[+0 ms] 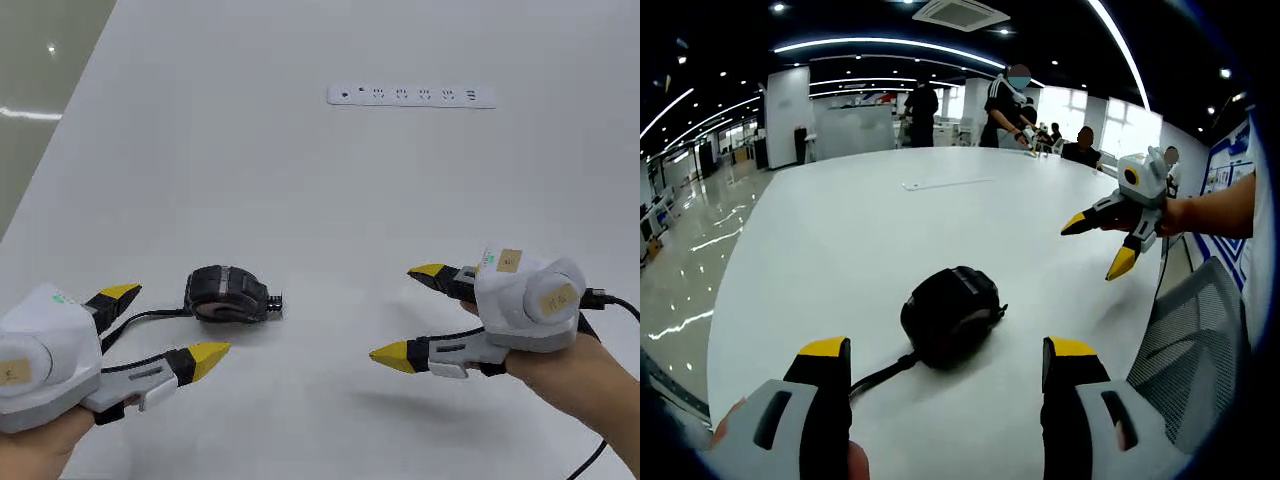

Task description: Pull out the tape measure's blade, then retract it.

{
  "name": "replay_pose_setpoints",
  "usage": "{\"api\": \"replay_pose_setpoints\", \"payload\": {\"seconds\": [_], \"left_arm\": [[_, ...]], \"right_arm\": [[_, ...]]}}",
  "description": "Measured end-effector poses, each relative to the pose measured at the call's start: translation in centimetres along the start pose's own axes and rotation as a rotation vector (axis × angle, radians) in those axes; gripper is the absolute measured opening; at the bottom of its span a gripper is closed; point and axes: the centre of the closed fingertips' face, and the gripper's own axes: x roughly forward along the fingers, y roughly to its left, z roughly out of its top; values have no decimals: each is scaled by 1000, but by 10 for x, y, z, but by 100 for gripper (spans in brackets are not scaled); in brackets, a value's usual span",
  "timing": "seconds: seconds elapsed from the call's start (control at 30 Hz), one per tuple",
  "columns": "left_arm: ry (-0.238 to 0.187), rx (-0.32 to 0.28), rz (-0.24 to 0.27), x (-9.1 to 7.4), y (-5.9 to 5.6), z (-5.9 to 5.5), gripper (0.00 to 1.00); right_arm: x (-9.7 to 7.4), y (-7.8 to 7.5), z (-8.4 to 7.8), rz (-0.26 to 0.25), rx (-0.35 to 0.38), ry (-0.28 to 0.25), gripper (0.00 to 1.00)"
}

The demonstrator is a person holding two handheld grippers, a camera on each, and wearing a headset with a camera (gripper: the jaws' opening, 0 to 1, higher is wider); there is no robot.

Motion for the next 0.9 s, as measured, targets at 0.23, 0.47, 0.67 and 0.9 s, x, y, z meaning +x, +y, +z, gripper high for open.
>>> {"api": "replay_pose_setpoints", "payload": {"seconds": [0.23,0.47,0.67,0.9], "left_arm": [[-5,10,-29,-7,-1,0,78],[10,25,-66,-12,-4,-5,80],[20,25,-93,-19,-6,-8,81],[46,48,-89,-25,-1,-13,81]], "right_arm": [[-15,0,-7,-27,21,-2,73],[-29,3,-18,-46,41,4,77],[-41,2,-25,-64,56,9,81],[-53,0,-36,-81,64,23,82]]}}
